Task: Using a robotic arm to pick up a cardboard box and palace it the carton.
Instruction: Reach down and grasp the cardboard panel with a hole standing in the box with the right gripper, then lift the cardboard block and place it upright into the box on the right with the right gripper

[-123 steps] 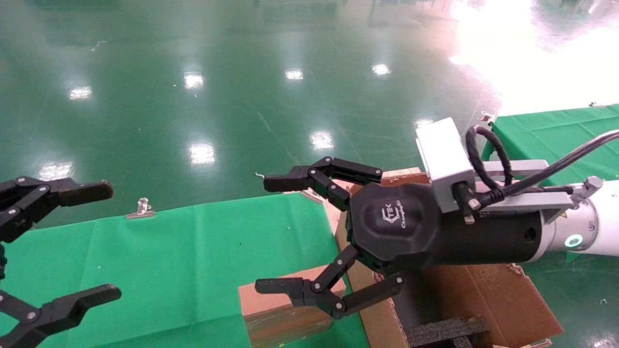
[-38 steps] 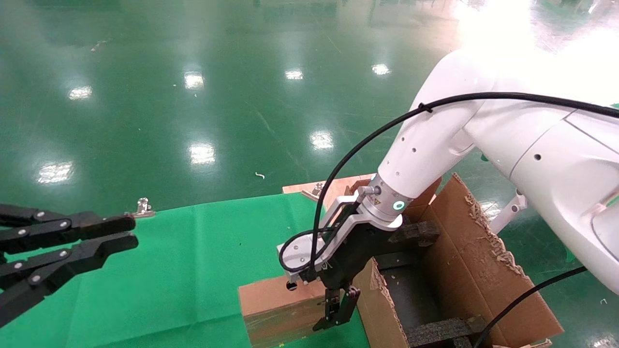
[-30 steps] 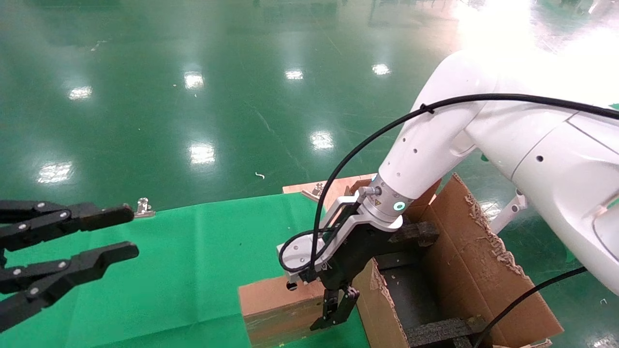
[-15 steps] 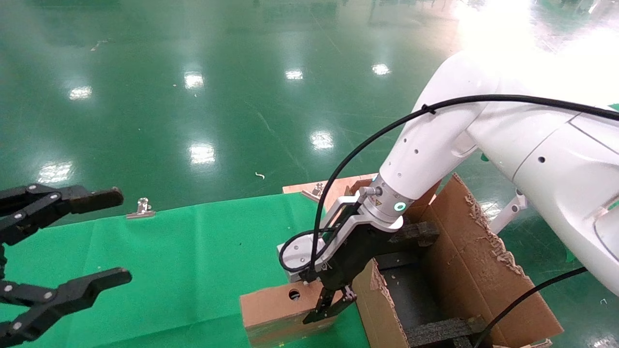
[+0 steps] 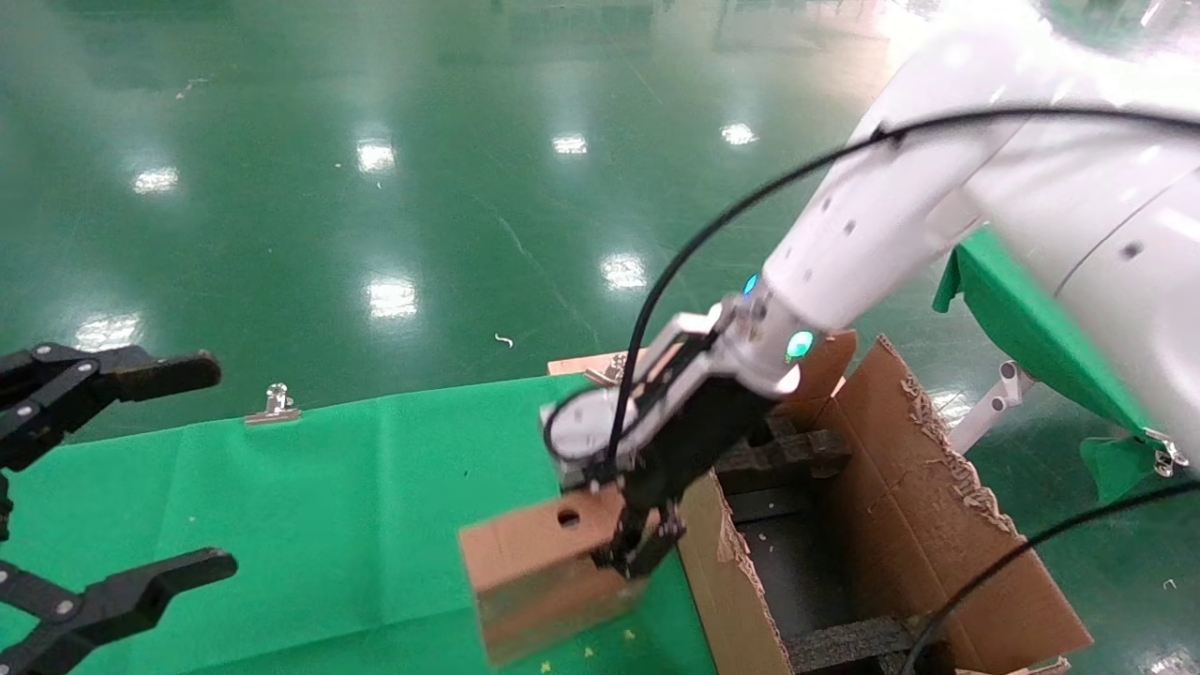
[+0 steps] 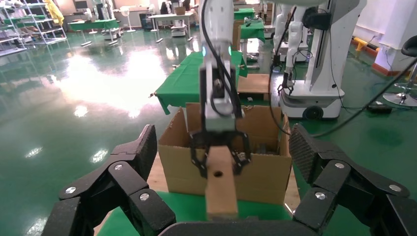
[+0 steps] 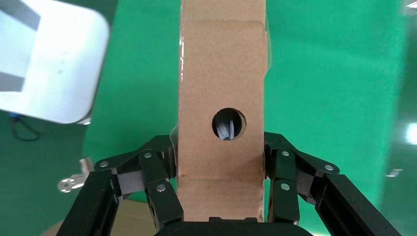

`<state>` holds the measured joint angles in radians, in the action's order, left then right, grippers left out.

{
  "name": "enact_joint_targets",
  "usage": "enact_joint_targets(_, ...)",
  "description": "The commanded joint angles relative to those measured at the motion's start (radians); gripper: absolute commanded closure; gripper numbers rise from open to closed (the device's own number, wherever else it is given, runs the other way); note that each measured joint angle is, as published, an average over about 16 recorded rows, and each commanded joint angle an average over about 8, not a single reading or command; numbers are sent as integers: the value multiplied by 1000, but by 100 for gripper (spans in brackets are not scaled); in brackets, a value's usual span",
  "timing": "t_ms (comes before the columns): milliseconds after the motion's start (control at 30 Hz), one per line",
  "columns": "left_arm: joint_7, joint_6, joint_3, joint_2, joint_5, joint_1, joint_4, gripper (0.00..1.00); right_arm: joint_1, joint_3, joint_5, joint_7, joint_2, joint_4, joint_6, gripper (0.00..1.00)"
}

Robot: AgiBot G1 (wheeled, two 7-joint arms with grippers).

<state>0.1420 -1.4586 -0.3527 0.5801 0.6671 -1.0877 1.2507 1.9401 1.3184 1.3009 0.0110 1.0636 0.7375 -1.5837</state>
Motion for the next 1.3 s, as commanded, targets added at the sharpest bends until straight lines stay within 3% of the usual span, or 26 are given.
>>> enact_joint_targets(33,0,0,0,0,0,0,0,0,31,1,-18,-1,-9,1,-1,100)
enact_joint_targets(433,0,0,0,0,0,0,0,0,320,77,-106,-15,-75,-18,-9,100)
enact_joint_targets(667,0,0,0,0,0,0,0,0,409,161,-140,-32,-144,-43,-10,100)
enact_joint_targets(1300,0,0,0,0,0,0,0,0,612,469,-138,36,-541,73,-5,100)
